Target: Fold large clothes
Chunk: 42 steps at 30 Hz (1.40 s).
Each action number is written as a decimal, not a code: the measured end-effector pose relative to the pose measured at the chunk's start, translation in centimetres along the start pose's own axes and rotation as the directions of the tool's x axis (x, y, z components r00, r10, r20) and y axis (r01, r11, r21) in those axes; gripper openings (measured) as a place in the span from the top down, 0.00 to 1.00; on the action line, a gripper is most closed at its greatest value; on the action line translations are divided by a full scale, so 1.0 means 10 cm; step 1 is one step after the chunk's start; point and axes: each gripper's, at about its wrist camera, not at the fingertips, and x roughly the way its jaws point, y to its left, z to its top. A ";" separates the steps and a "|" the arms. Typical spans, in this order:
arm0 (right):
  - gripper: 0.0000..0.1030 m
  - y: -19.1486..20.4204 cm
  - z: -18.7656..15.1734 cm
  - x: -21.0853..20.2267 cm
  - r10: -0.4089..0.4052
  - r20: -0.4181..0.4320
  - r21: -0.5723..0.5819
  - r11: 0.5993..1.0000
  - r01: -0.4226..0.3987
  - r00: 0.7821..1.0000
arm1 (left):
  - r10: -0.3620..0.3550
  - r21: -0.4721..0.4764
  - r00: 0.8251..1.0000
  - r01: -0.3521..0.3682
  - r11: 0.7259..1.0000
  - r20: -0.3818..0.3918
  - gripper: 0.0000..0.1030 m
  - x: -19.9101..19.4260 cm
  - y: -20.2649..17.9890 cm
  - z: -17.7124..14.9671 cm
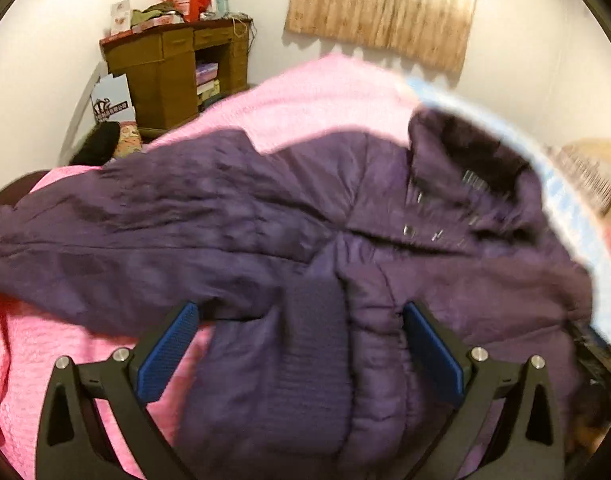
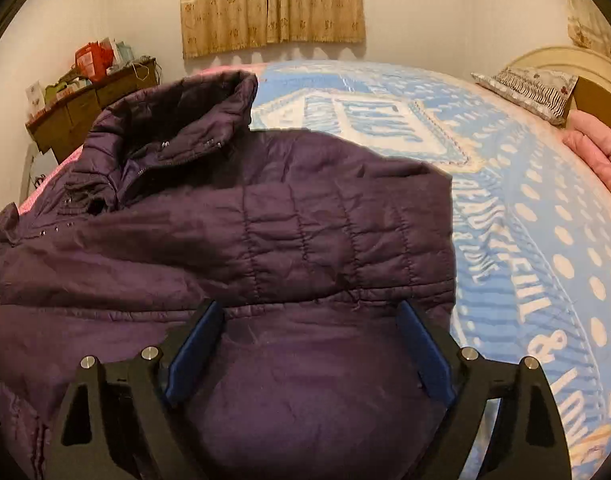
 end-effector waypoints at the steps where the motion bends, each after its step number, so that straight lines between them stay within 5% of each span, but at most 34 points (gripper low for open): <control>1: 0.13 0.02 0.01 -0.02 -0.011 0.008 -0.005 1.000 0.011 1.000 | 0.052 -0.017 0.998 -0.052 0.999 0.035 0.00 -0.14 0.13 0.01; 3: 0.13 0.05 -0.01 0.00 -0.029 0.013 -0.022 0.999 0.029 0.999 | 0.168 -0.050 0.979 -0.163 0.985 0.111 0.00 -0.41 0.40 0.02; 9: 0.11 -0.01 -0.02 -0.02 0.005 0.021 0.002 1.000 -0.005 1.000 | 0.285 -0.244 0.947 -0.244 0.939 0.147 0.00 -0.80 1.36 0.01; 12: 0.11 0.03 -0.05 -0.03 0.000 0.022 0.001 1.000 0.000 1.000 | 0.358 -0.443 0.925 -0.271 0.854 0.125 0.00 -0.94 2.02 -0.03; 16: 0.11 0.04 -0.05 -0.03 -0.001 0.022 0.000 1.000 0.001 1.000 | 0.390 -0.701 0.911 -0.193 0.687 0.131 0.10 -1.12 2.88 -0.21; 19: 0.11 0.04 -0.06 -0.03 -0.004 0.023 -0.001 1.000 0.004 1.000 | 0.373 -0.752 0.922 -0.173 0.636 0.103 0.13 -1.05 3.20 -0.21; 24: 0.10 0.04 -0.07 -0.03 -0.013 0.021 -0.005 1.000 0.013 1.000 | 0.313 -0.747 0.947 -0.156 0.646 0.073 0.13 -0.70 3.24 -0.10; 27: 0.10 0.05 -0.07 -0.03 -0.016 0.020 -0.007 1.000 0.017 1.000 | 0.264 -0.775 0.963 -0.133 0.618 0.045 0.13 -0.40 3.28 0.00; 30: 0.10 0.05 -0.07 -0.03 -0.016 0.021 -0.007 1.000 0.016 1.000 | 0.198 -0.825 0.979 -0.081 0.560 0.039 0.13 -0.17 3.32 -0.01; 33: 0.10 0.05 -0.07 -0.03 -0.016 0.021 -0.007 1.000 0.016 1.000 | 0.245 -0.830 0.968 -0.091 0.551 0.057 0.14 -0.22 3.33 -0.02; 34: 0.10 0.05 -0.07 -0.03 -0.016 0.021 -0.007 1.000 0.016 1.000 | 0.247 -0.833 0.968 -0.092 0.545 0.054 0.20 -0.20 3.37 0.01; 37: 0.10 0.05 -0.07 -0.03 -0.016 0.022 -0.006 1.000 0.016 1.000 | 0.242 -0.807 0.970 -0.112 0.580 0.039 0.70 -0.15 3.39 0.06; 42: 0.10 0.05 -0.07 -0.03 -0.016 0.021 -0.006 1.000 0.016 1.000 | 0.316 -0.720 0.948 -0.200 0.664 0.028 0.88 -0.24 3.21 0.13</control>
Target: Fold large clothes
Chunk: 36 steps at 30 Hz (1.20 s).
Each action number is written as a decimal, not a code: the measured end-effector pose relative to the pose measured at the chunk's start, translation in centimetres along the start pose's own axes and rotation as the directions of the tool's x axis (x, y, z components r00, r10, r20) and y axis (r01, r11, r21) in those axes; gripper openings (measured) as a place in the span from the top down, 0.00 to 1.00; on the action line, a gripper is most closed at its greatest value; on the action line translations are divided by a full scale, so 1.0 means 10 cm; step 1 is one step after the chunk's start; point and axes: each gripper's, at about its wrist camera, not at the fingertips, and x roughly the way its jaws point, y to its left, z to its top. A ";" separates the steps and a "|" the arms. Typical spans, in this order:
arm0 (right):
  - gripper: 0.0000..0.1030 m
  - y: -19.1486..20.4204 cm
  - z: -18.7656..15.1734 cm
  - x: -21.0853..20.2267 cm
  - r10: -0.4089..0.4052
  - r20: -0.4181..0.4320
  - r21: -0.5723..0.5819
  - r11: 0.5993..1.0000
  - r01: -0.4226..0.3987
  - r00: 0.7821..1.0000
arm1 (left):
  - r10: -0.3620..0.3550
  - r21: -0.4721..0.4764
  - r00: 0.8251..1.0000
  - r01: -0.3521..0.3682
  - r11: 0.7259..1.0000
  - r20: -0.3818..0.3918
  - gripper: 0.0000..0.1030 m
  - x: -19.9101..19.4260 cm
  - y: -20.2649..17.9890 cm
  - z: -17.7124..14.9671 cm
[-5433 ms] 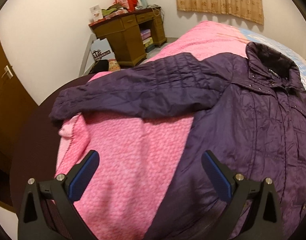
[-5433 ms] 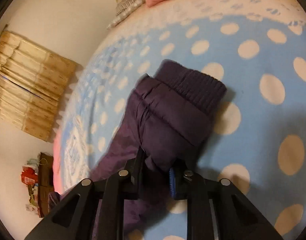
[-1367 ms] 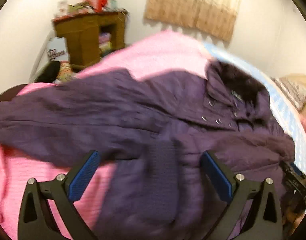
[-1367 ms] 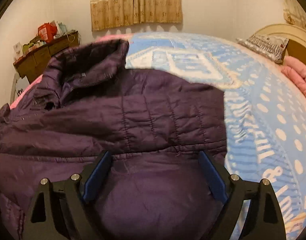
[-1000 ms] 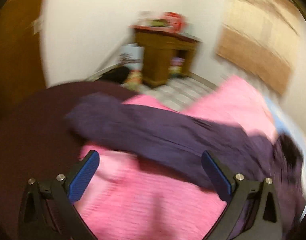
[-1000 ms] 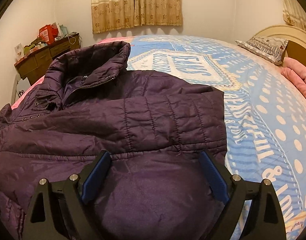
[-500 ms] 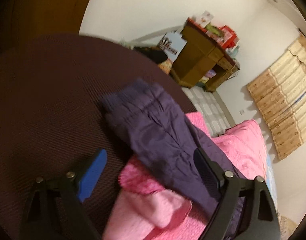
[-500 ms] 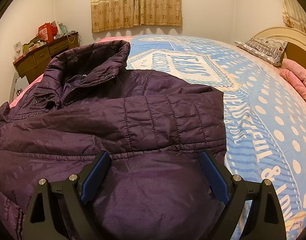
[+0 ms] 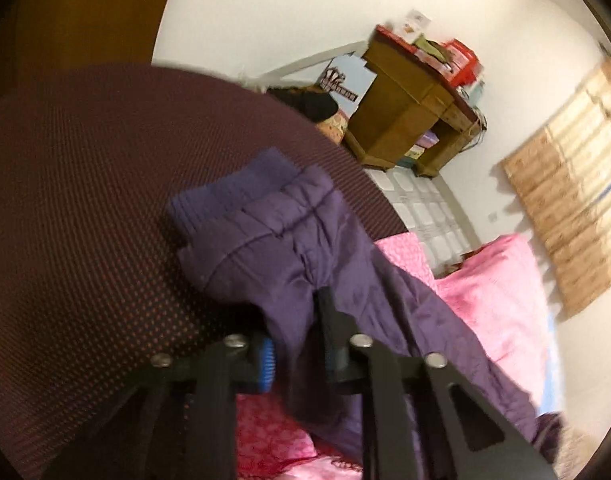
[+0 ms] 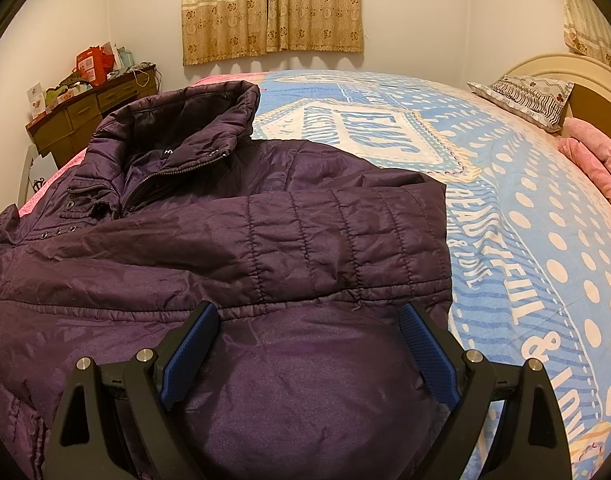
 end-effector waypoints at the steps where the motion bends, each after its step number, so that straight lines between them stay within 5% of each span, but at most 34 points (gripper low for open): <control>1: 0.10 0.00 0.00 0.00 0.000 0.000 0.000 1.000 0.000 1.000 | 0.011 0.031 1.000 -0.012 0.999 0.028 0.90 -0.07 -0.07 0.01; 3: 0.10 0.00 0.00 0.00 0.001 0.001 0.001 1.000 -0.001 1.000 | 0.007 0.113 0.994 -0.020 0.993 0.110 0.91 -0.30 -0.32 0.04; 6: 0.10 0.00 0.00 0.00 0.003 0.002 0.004 1.000 -0.003 1.000 | -0.089 0.244 0.974 0.036 0.969 0.209 0.95 -0.69 -0.77 0.00; 8: 0.09 0.01 0.00 0.00 0.003 0.004 0.005 1.000 -0.003 1.000 | -0.190 0.389 0.944 0.074 0.918 0.269 0.96 -1.01 -1.24 -0.15; 12: 0.09 0.01 -0.01 -0.01 0.007 0.006 0.009 1.000 -0.007 1.000 | -0.446 0.673 0.866 0.192 0.714 0.225 0.95 -1.57 -2.21 -0.85; 15: 0.09 -0.01 -0.01 -0.01 0.017 0.011 0.017 1.000 -0.017 1.000 | -0.535 0.779 0.843 0.299 0.552 0.055 0.94 -1.78 -2.75 -1.58; 17: 0.09 -0.02 -0.01 -0.01 0.022 0.011 0.021 1.000 -0.022 1.000 | -0.537 0.771 0.843 0.362 0.524 -0.031 0.92 -1.77 -2.86 -1.82; 19: 0.09 -0.03 -0.02 -0.01 0.028 0.013 0.023 0.999 -0.028 1.000 | -0.509 0.730 0.855 0.411 0.547 -0.099 0.89 -1.65 -2.87 -1.95; 21: 0.09 -0.05 -0.02 -0.02 0.037 0.016 0.029 0.999 -0.038 0.999 | -0.453 0.685 0.883 0.406 0.605 -0.123 0.63 -1.50 -2.74 -1.89; 22: 0.08 -0.06 -0.02 -0.02 0.042 0.018 0.031 0.999 -0.043 0.999 | -0.410 0.649 0.904 0.386 0.656 -0.123 0.27 -1.44 -2.59 -1.83; 23: 0.08 -0.06 -0.02 -0.02 0.048 0.021 0.034 0.998 -0.048 0.999 | -0.381 0.611 0.919 0.362 0.704 -0.106 0.04 -1.45 -2.38 -1.79; 24: 0.08 -0.07 -0.02 -0.03 0.052 0.022 0.036 0.998 -0.052 0.998 | -0.349 0.553 0.936 0.316 0.771 -0.047 0.01 -1.39 -2.11 -1.59; 29: 0.07 -0.07 -0.02 -0.02 0.060 0.025 0.039 0.997 -0.061 0.998 | -0.176 0.285 0.975 0.133 0.949 0.134 0.02 -1.21 -0.93 -0.78; 32: 0.07 -0.07 -0.01 -0.02 0.056 0.023 0.036 0.998 -0.057 0.998 | -0.098 0.056 0.989 0.092 0.994 0.110 0.03 -0.93 -0.31 -0.38; 36: 0.07 -0.05 -0.02 -0.01 0.045 0.019 0.029 0.999 -0.045 0.999 | -0.025 -0.183 0.997 0.039 0.982 0.074 0.05 -0.58 0.29 -0.04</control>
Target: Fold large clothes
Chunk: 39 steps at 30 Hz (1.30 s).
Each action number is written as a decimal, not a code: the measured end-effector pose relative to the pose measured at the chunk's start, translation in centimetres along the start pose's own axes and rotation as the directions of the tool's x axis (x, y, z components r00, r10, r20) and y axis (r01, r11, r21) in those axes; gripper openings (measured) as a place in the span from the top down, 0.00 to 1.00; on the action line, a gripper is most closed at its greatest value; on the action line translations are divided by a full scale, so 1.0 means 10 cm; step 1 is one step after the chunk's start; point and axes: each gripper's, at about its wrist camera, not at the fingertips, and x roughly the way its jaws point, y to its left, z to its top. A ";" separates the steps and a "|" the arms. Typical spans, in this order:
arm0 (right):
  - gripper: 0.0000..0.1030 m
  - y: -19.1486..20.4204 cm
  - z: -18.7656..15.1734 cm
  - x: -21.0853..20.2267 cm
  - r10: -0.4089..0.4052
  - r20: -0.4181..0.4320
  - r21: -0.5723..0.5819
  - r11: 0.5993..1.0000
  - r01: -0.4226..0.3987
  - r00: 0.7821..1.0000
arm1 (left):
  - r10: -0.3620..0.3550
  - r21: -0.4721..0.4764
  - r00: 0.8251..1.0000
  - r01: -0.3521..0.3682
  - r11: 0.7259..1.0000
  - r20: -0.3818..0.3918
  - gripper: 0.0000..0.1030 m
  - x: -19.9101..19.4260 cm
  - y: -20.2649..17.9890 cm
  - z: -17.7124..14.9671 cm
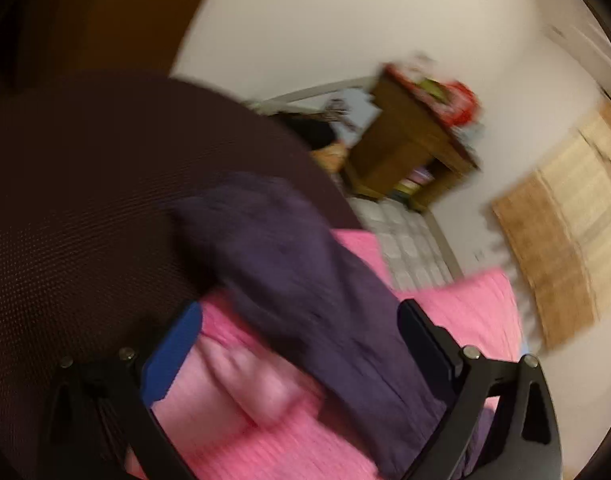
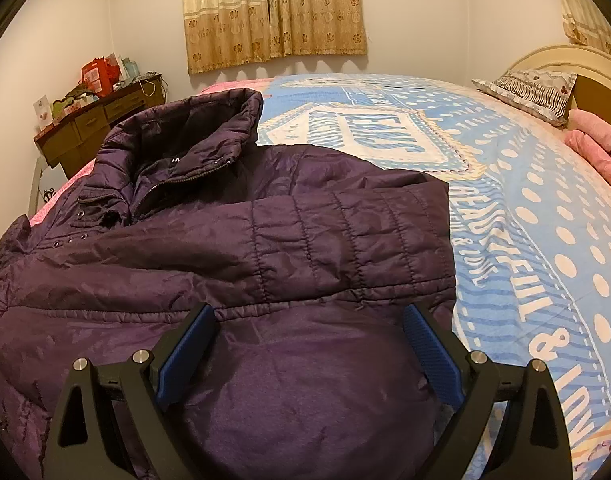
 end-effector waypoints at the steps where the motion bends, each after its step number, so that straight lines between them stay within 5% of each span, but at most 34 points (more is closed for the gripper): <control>1: 0.07 0.01 0.00 0.01 -0.003 -0.001 -0.002 1.000 0.003 1.000 | 0.018 -0.023 1.000 -0.018 1.000 -0.006 0.06 0.08 0.06 0.05; 5: 0.07 0.03 -0.01 0.01 -0.011 -0.003 -0.007 1.000 0.011 1.000 | 0.015 -0.054 0.995 -0.020 0.998 -0.096 0.06 0.48 0.05 -0.02; 9: 0.07 0.04 -0.01 0.02 -0.014 -0.004 -0.009 1.000 0.014 1.000 | 0.053 0.042 0.998 -0.052 0.998 -0.037 0.20 0.53 -0.21 0.00; 11: 0.07 0.04 -0.01 0.02 -0.016 -0.004 -0.010 1.000 0.016 1.000 | 0.041 0.043 0.998 -0.039 0.998 -0.046 0.63 0.58 -0.24 -0.08; 13: 0.07 0.05 -0.01 0.03 -0.018 -0.004 -0.010 1.000 0.018 1.000 | -0.041 0.051 0.994 0.047 0.998 -0.100 0.90 0.70 -0.26 -0.12; 17: 0.07 0.05 -0.01 0.03 -0.017 -0.004 -0.010 1.000 0.017 1.000 | 0.016 0.212 1.000 -0.014 0.977 -0.008 0.93 0.54 -0.53 -0.19; 20: 0.07 0.04 -0.01 0.03 -0.016 -0.003 -0.009 1.000 0.016 1.000 | -0.037 0.287 0.998 0.020 0.958 0.054 0.93 0.30 -0.75 -0.20; 23: 0.07 0.05 -0.01 0.03 -0.016 -0.003 -0.009 1.000 0.016 1.000 | -0.122 0.413 0.986 0.065 0.908 0.114 0.93 -0.05 -1.14 -0.35; 26: 0.07 0.05 -0.01 0.03 -0.016 -0.003 -0.009 1.000 0.016 1.000 | -0.249 0.578 0.959 0.126 0.806 0.137 0.93 -0.49 -1.60 -0.70; 30: 0.07 0.05 -0.01 0.03 -0.016 -0.003 -0.009 1.000 0.016 1.000 | -0.423 0.752 0.904 0.236 0.615 0.062 0.94 -0.97 -2.27 -1.41; 33: 0.07 0.04 -0.02 0.02 -0.015 -0.003 -0.007 1.000 0.015 1.000 | -0.514 0.822 0.856 0.336 0.460 -0.063 0.94 -1.25 -2.77 -2.08; 34: 0.07 0.04 -0.02 0.02 -0.014 -0.002 -0.006 1.000 0.014 1.000 | -0.536 0.839 0.834 0.380 0.389 -0.130 0.94 -1.34 -2.94 -2.41; 39: 0.07 0.03 -0.01 0.02 0.004 0.004 0.012 1.000 -0.004 1.000 | -0.528 0.851 0.766 0.505 0.143 -0.366 0.93 -1.55 -3.18 -3.51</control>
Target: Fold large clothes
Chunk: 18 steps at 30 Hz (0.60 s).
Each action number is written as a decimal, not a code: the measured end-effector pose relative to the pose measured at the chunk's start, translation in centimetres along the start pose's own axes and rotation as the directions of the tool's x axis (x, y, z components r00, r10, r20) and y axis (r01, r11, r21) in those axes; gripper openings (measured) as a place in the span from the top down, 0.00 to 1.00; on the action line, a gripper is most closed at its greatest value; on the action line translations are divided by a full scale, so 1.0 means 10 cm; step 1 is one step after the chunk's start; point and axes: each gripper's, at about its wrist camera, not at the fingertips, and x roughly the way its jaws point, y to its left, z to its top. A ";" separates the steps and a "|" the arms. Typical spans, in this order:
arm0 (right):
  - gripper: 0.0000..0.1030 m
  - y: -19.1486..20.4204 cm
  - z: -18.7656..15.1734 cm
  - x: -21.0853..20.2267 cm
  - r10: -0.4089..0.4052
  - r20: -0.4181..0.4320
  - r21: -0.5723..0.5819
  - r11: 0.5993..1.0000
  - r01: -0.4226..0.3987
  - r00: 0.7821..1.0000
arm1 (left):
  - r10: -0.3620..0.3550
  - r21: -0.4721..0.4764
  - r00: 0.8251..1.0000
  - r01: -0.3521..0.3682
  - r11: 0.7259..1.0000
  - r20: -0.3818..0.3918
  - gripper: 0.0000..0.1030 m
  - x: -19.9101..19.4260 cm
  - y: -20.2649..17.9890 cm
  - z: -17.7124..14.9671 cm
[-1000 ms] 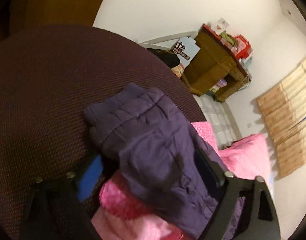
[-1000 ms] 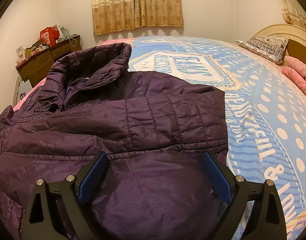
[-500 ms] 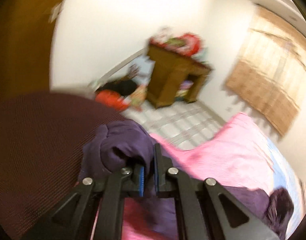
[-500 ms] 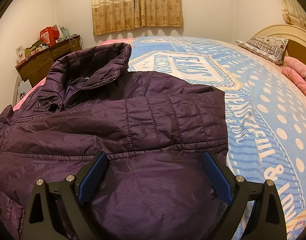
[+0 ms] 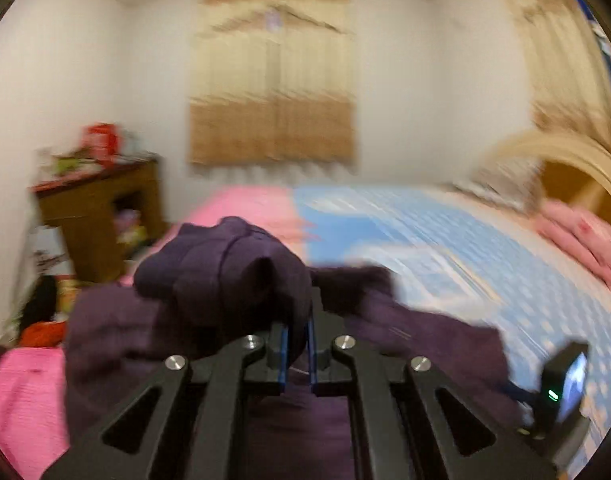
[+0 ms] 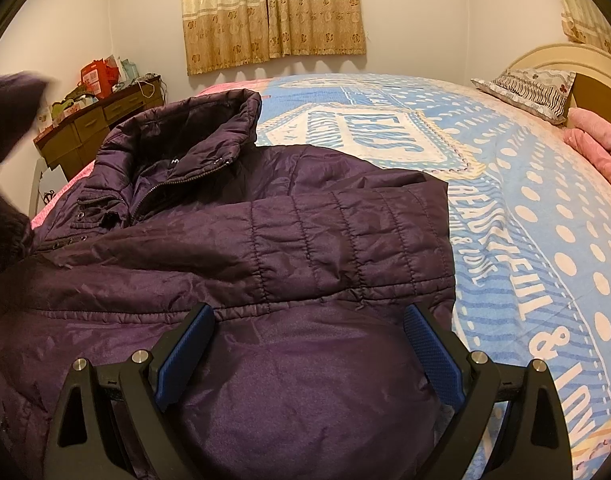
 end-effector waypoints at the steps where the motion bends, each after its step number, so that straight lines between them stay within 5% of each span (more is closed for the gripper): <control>1: 0.06 -0.01 0.00 -0.01 0.004 0.001 0.003 1.000 -0.004 1.000 | -0.058 0.021 0.997 0.059 0.998 -0.041 0.92 0.09 -0.19 -0.09; 4: 0.06 -0.02 0.01 -0.01 0.012 0.002 0.010 1.000 -0.012 1.000 | -0.150 0.048 0.978 0.159 0.986 -0.144 0.74 0.15 -0.44 -0.39; 5: 0.06 -0.03 0.00 -0.01 0.013 0.003 0.012 1.000 -0.013 1.000 | -0.153 0.046 0.972 0.164 0.985 -0.176 0.46 0.13 -0.43 -0.45; 7: 0.06 -0.04 0.01 -0.01 0.019 0.004 0.018 1.000 -0.019 1.000 | -0.135 0.016 0.971 0.140 0.990 -0.198 0.08 0.00 -0.31 -0.54; 13: 0.06 -0.07 0.02 -0.01 0.033 0.009 0.031 0.999 -0.034 0.999 | 0.002 -0.091 0.985 -0.018 0.996 -0.173 0.09 -0.48 0.36 -0.81; 18: 0.06 -0.21 0.06 -0.09 0.098 0.011 0.121 0.988 -0.098 0.995 | 0.172 -0.200 0.947 -0.230 0.952 -0.270 0.09 -0.40 1.07 -1.12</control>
